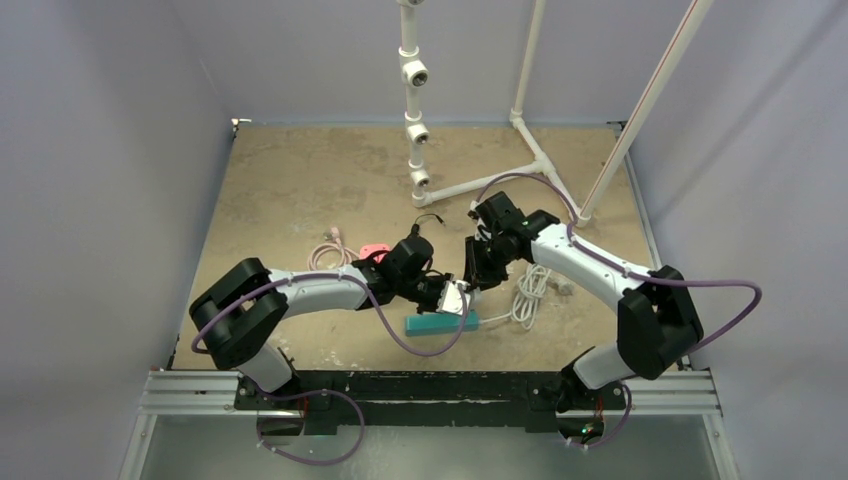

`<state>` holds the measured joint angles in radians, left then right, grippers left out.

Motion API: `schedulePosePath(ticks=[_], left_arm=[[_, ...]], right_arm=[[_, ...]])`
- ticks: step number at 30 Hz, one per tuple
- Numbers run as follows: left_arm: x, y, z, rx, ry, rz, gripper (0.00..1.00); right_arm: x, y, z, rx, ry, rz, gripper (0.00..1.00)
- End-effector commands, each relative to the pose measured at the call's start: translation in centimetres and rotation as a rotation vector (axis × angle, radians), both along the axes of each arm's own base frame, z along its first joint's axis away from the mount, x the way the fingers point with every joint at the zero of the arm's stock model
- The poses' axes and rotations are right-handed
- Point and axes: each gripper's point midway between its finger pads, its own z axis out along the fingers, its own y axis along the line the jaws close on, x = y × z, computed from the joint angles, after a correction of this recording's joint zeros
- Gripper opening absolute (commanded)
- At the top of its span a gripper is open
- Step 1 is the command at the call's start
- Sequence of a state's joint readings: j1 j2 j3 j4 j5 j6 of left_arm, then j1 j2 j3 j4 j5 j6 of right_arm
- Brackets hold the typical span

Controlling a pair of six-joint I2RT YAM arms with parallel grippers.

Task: Insert the plug
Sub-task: Insert the plug into the socket.

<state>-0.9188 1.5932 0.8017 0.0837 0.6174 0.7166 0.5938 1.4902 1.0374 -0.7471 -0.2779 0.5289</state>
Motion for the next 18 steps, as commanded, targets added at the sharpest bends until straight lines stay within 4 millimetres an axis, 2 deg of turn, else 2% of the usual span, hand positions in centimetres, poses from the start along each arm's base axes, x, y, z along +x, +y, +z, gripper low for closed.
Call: schedulePosePath(ticks=[1,10,14,18], left_arm=[[-0.1,3.6,-2.8,0.184,0.082,0.105,0.00],[0.6,3.5,-1.2,0.166,0.081,0.134,0.00],[0.4,3.6,-1.8,0.170,0.070,0.114,0.00],[1.1,2.9,-1.9,0.140,0.039,0.108,0.00]], right_arm=[[-4.5,-4.2,-3.3,-0.192,0.153,0.011,0.00],[-4.1,-4.0,-3.1,-0.180,0.128,-0.001,0.00],[-4.1,-4.0,-3.2,-0.179,0.122,-0.002,0.00],[-4.2,-4.1,-3.2,-0.176,0.119,-0.005,0.00]])
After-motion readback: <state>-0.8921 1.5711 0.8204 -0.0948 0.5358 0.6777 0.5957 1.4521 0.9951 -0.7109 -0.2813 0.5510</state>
